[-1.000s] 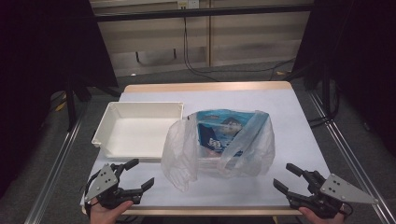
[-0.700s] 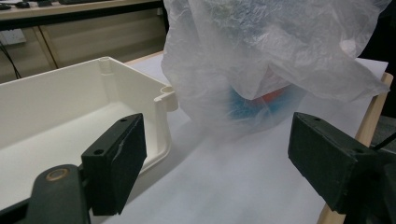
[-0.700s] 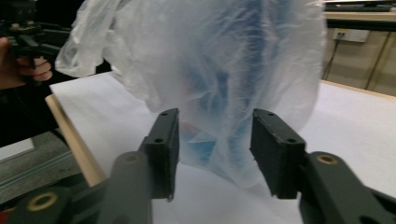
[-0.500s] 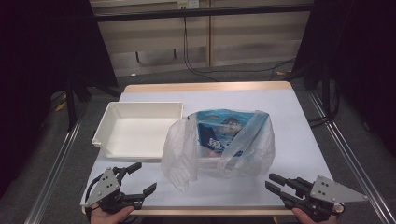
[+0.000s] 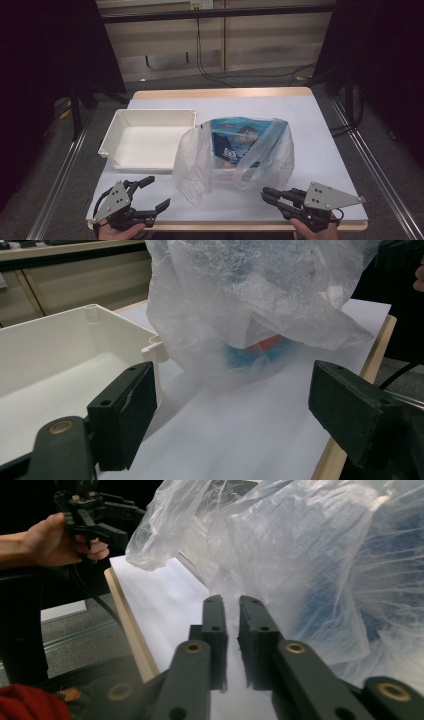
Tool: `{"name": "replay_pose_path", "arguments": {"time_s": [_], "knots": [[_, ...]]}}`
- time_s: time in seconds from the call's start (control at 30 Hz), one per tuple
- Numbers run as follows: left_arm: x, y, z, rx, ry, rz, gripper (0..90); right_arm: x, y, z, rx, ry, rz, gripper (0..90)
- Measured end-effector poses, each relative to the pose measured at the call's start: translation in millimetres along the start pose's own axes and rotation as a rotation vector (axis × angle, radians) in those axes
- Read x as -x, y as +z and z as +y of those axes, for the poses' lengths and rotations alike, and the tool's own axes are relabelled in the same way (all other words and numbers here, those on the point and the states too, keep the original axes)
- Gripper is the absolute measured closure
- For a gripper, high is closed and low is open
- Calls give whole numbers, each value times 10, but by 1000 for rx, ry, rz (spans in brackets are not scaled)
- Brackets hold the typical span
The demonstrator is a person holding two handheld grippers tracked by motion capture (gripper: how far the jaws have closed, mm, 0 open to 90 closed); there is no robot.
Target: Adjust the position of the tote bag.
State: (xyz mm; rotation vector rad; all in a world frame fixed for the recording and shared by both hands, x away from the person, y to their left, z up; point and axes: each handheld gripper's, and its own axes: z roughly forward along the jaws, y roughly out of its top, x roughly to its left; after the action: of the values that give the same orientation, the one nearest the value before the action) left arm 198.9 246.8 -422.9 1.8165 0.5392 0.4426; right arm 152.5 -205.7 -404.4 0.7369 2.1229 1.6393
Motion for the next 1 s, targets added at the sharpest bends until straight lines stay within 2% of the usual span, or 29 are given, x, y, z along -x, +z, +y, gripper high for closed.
{"name": "replay_pose_path", "arguments": {"time_s": [0.07, 0.13, 0.2, 0.23, 0.27, 0.3, 0.33, 0.43, 0.47, 0.57, 0.6, 0.77, 1.0], "knots": [[-14, 15, -6, 10, -2, -11, 192, 19, 49, 14, -5, -6, 12, 792], [-11, 14, -5, 11, -5, -10, 192, -13, 115, 40, -10, -18, 48, 809], [-12, 5, -3, 7, -4, -14, 192, -41, 148, 56, -17, -29, 56, 814], [-7, 0, -1, 3, -2, -2, 192, -81, 214, 88, -18, -36, 62, 813], [-12, 3, -2, 7, -2, -12, 192, -81, 214, 88, -18, -36, 62, 813], [-8, 2, -1, 3, -3, -2, 192, -95, 244, 105, -21, -42, 60, 807], [-14, 5, -3, 5, -2, -14, 191, -104, 275, 125, -22, -47, 44, 795], [-4, 2, -2, 0, -4, -10, 191, -74, 356, 163, -18, -41, 22, 780], [-7, 4, -4, 3, -5, -21, 191, -21, 407, 164, -25, -45, 20, 778], [-14, 9, -6, 5, -1, -18, 191, 51, 469, 149, -26, -37, 13, 780], [-14, 3, -4, 2, -7, -4, 191, 107, 523, 139, -34, -44, -25, 778], [-18, -4, -7, 3, -17, 4, 191, 218, 600, 113, -39, -19, -34, 721], [-13, 5, -6, -2, -8, -8, 190, 241, 684, 34, -65, -14, -21, 621]]}}
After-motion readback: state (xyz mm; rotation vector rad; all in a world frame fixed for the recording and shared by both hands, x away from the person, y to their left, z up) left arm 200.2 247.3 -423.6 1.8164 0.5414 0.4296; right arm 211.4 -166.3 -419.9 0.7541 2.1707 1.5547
